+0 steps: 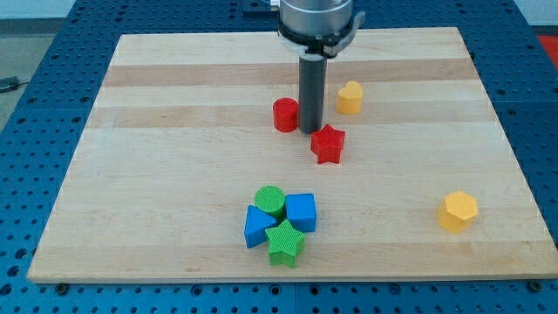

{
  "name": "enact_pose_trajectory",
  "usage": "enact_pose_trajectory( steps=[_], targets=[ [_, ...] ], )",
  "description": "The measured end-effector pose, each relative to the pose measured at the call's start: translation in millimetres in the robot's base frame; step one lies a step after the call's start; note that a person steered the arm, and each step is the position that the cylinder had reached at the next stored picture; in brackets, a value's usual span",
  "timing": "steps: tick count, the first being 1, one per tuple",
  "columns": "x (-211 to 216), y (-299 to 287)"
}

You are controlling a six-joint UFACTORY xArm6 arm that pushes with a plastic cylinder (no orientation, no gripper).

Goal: Push the red star into the yellow hexagon

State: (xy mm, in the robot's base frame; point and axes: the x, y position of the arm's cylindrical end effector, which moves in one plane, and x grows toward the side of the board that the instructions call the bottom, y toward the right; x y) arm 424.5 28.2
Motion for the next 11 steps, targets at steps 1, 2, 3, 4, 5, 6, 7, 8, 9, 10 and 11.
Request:
enact_pose_trajectory(
  steps=[1,2,3,4,5,6,7,8,9,10,11],
  targets=[
    [21.1,4.5],
    [34.7,19.5],
    [43.0,51.9],
    [61.2,63.3],
    [78.6,64.9],
    [95.0,64.9],
    [111.5,65.3],
    [125.8,71.7],
    [136.8,84.8],
    [146.6,96.5],
    [152.9,97.7]
  ],
)
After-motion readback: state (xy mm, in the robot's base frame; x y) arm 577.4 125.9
